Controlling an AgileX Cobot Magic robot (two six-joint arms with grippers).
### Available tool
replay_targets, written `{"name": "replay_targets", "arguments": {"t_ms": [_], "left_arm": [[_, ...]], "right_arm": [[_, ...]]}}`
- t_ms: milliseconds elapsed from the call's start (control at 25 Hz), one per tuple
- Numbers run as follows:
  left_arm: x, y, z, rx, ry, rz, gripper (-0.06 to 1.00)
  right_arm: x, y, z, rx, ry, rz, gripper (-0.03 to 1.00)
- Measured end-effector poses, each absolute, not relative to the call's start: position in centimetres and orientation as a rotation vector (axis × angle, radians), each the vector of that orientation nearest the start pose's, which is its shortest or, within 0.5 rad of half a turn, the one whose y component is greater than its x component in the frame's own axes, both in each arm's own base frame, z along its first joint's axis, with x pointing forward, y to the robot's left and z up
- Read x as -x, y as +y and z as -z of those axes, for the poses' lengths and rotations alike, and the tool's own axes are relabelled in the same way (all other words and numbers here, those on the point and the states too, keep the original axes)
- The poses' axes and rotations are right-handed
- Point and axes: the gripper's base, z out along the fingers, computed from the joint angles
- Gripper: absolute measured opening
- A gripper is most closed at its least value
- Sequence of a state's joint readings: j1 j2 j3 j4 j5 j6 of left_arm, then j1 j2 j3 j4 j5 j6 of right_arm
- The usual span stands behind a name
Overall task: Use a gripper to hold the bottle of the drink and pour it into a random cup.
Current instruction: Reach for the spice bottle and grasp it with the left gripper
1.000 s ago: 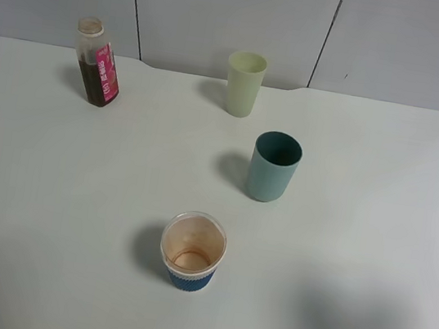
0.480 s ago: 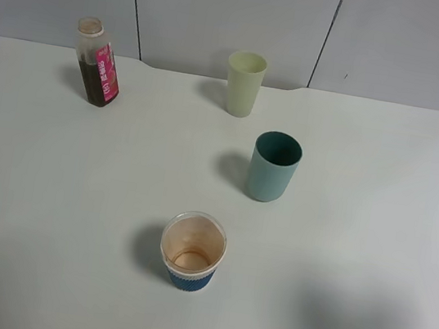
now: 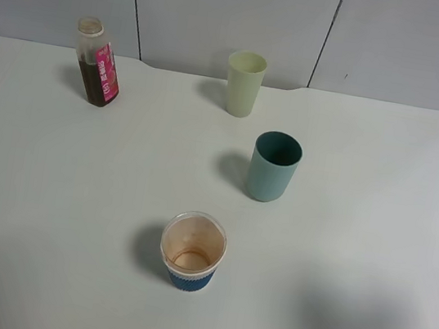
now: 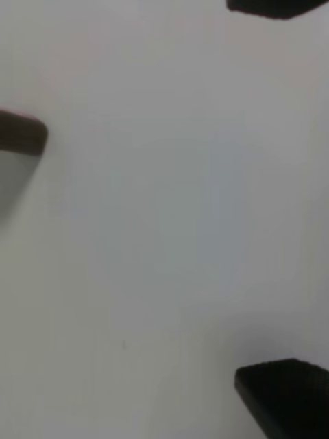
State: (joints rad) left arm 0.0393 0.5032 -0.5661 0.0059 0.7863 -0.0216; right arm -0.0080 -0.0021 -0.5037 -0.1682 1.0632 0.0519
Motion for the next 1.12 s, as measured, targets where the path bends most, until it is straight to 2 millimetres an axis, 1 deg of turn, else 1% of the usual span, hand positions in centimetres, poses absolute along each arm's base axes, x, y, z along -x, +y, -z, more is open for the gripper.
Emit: {"name": "replay_targets", "arguments": {"t_ms": [160,280,320,360,560,760,880,1120], "left_arm": [[-11.5,0.5,-28.8,0.045,2.287,-0.020,0.98],[-13.7,0.5,-27.7,0.033,2.349,-0.017,0.98],[-13.7,0.5,-27.7,0.033,2.349,-0.017,0.98],[-15.0,0.4,-26.9,0.023,2.389,-0.006,0.98],[-17.8,0.3,-24.7,0.016,2.468,0.037,0.98],[-20.1,-0.3,-23.4,0.002,2.451,0.061,0.98],[-21.2,-0.9,-22.7,-0.009,2.428,0.079,0.98],[-23.3,-2.3,-20.7,-0.063,2.409,0.094,0.98]], "right_arm": [[0.6,-1.3,-27.9,-0.070,2.033,0.173,0.99],[0.6,-1.3,-27.9,-0.070,2.033,0.173,0.99],[0.6,-1.3,-27.9,-0.070,2.033,0.173,0.99],[0.6,-1.3,-27.9,-0.070,2.033,0.173,0.99],[0.6,-1.3,-27.9,-0.070,2.033,0.173,0.99],[0.6,-1.3,-27.9,-0.070,2.033,0.173,0.99],[0.6,-1.3,-27.9,-0.070,2.033,0.173,0.99],[0.6,-1.3,-27.9,-0.070,2.033,0.173,0.99]]}}
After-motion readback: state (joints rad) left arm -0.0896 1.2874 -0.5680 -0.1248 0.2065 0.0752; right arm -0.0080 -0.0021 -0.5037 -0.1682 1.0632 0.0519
